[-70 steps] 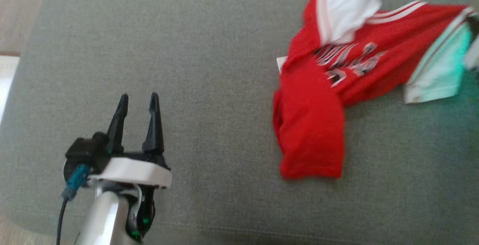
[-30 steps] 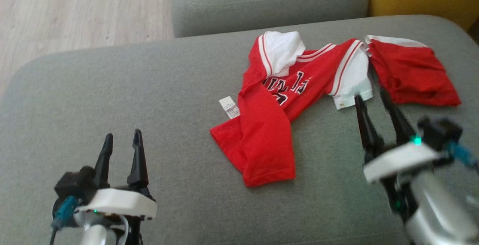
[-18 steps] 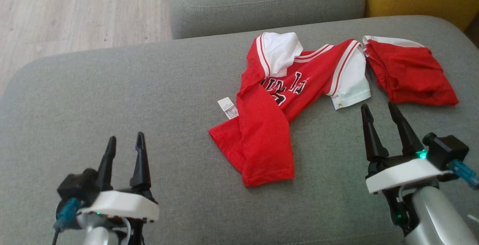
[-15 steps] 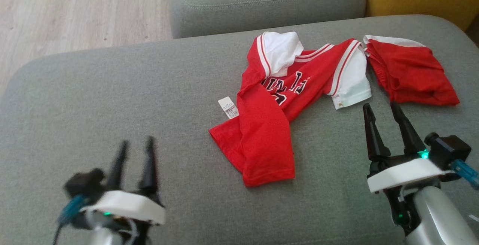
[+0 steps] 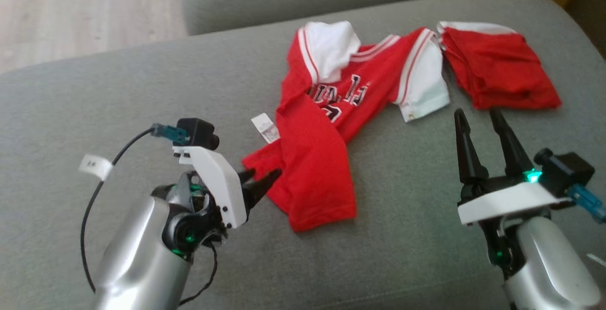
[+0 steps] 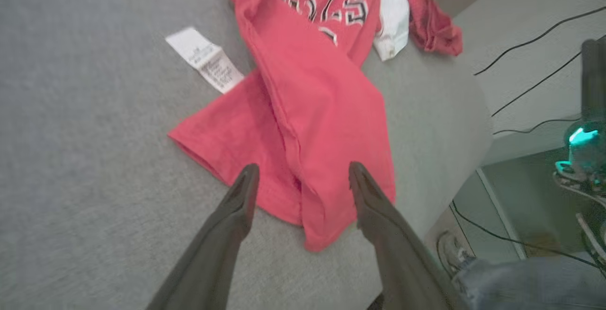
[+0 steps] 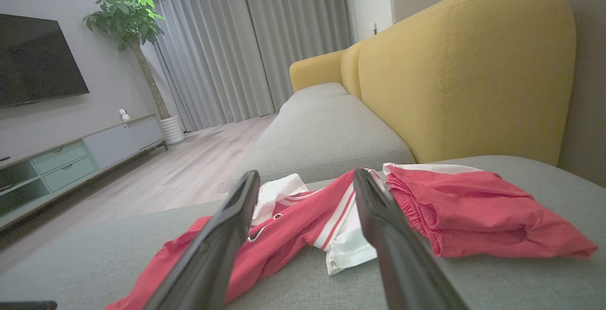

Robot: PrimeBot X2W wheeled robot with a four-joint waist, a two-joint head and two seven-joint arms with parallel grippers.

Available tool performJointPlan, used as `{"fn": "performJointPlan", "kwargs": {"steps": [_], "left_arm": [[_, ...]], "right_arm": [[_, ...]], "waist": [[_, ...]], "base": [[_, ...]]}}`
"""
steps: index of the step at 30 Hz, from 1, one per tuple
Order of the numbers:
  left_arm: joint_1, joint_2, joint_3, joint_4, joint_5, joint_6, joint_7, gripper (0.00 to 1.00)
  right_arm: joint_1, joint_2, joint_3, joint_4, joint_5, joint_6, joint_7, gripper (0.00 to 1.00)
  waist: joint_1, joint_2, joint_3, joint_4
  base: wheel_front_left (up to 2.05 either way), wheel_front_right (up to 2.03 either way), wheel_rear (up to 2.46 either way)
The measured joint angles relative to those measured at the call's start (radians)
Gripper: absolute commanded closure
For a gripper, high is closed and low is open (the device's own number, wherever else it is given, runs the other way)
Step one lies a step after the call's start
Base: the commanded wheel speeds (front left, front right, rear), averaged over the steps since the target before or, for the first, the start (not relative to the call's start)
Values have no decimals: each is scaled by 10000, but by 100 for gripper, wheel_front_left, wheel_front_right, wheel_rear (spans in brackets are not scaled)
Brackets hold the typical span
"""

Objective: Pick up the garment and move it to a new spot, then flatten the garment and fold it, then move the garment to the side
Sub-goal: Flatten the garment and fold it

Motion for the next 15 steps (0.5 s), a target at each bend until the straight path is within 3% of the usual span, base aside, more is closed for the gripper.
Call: {"fn": "performJointPlan", "kwargs": {"steps": [5, 13, 14, 15], "left_arm": [[-370, 219, -424, 855, -721, -8, 1087, 0], [-1032, 729, -1452, 988, -2080, -10, 1354, 0], [-1063, 815, -1613, 1003, -2188, -10, 1352, 12], [-1090, 872, -1668, 1035, -2251, -10, 1319, 56]], "right_arm": [[-243, 27, 25, -52, 58, 0, 0, 0], [-381, 123, -56, -125, 146, 0, 0, 0], [-381, 142, -63, -125, 146, 0, 0, 0], [-381, 153, -71, -128, 146, 0, 0, 0]], "waist": [[1, 0, 373, -576], [1, 0, 908, -1364], [1, 0, 955, -1420], [1, 0, 992, -1458]], "base": [[0, 0, 0], [0, 0, 0], [0, 0, 0], [0, 0, 0]]}}
